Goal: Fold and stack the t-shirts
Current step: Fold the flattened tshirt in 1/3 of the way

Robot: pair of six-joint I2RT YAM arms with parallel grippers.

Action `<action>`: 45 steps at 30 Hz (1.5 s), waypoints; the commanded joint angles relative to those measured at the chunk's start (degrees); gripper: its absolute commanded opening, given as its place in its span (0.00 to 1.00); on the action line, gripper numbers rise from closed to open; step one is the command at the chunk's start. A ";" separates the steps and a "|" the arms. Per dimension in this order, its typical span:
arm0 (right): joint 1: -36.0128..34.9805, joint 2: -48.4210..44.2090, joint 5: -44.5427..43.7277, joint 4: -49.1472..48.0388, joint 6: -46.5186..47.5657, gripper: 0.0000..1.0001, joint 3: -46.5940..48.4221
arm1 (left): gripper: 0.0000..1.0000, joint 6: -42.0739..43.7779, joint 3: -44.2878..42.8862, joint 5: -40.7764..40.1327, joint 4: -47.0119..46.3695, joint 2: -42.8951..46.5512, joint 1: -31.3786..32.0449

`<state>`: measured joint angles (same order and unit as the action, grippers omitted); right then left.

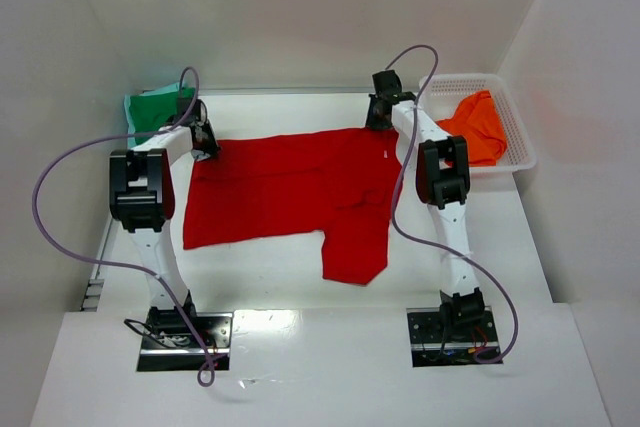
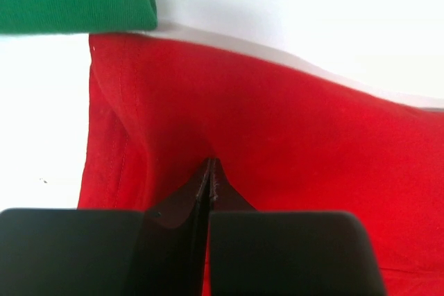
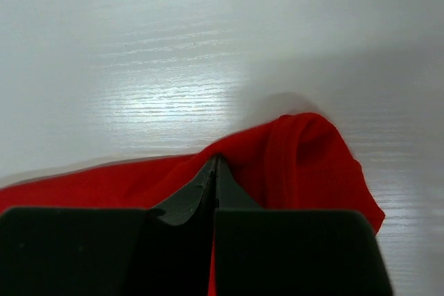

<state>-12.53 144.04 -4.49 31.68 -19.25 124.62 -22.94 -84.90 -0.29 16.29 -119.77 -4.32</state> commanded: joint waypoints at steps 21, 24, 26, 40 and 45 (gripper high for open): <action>6.90 -10.98 -4.60 -2.06 -0.18 0.00 -17.62 | 0.00 1.76 -4.40 1.26 0.76 -3.19 0.98; 6.79 -10.97 -2.63 -1.44 1.22 0.00 -14.53 | 0.01 1.76 -6.20 1.95 1.29 -3.72 0.98; 6.19 -12.03 -1.78 -1.44 2.17 0.00 -13.18 | 0.05 2.47 -6.87 2.48 1.29 -2.12 1.57; 2.88 -40.07 2.87 -5.98 4.09 0.84 -26.25 | 0.77 5.72 -5.48 0.73 3.66 15.75 2.03; 2.33 -52.85 1.15 -5.21 -1.21 1.00 -40.96 | 0.90 1.52 4.56 1.96 3.14 25.26 2.03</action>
<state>-9.34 99.48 -2.63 25.44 -16.34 94.47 -18.41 -87.50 1.17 19.42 -102.63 -2.35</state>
